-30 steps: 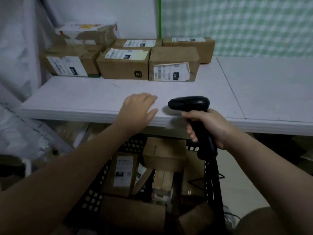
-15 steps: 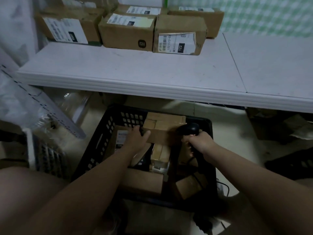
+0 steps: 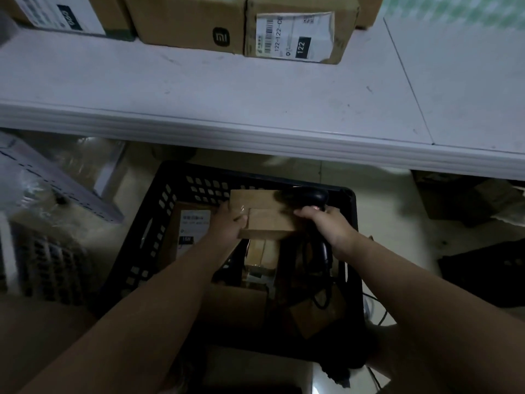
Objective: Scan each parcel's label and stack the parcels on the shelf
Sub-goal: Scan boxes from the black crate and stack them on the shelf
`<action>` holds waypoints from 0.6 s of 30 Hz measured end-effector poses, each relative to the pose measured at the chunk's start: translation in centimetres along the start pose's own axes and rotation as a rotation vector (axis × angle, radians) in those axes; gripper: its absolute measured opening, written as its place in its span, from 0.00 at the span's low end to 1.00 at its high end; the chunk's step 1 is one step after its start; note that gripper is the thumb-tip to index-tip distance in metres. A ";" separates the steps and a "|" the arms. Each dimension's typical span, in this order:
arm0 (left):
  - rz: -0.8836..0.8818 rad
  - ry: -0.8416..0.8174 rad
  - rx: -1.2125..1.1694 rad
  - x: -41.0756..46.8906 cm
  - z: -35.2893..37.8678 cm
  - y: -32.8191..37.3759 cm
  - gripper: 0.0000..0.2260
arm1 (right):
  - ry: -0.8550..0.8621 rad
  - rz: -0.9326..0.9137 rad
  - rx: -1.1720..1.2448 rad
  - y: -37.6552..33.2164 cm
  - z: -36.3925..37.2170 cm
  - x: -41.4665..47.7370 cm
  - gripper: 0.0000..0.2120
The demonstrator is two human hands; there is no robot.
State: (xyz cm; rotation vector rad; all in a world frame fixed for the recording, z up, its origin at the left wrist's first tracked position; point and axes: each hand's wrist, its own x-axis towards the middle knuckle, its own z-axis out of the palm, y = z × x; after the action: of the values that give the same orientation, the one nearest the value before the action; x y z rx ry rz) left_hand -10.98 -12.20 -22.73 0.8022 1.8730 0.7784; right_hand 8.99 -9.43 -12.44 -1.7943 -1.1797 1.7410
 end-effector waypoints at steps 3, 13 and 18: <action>-0.061 0.002 -0.267 -2.1 -0.2 -0.6 0.22 | -0.078 0.044 -0.015 0.3 0.4 -0.7 0.11; -0.040 0.353 -0.500 -9.0 -6.0 0.2 0.22 | -0.227 -0.275 -0.181 0.7 2.1 -7.5 0.10; 0.312 0.516 -0.484 -13.8 -8.0 2.9 0.19 | -0.146 -0.595 -0.159 0.1 2.0 -11.1 0.24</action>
State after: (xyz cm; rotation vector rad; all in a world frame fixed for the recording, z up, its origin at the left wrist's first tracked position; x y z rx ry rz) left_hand -12.72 -22.79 -10.61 0.6198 1.8839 1.6896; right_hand 8.44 -18.56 -5.80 -1.2164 -1.7351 1.4647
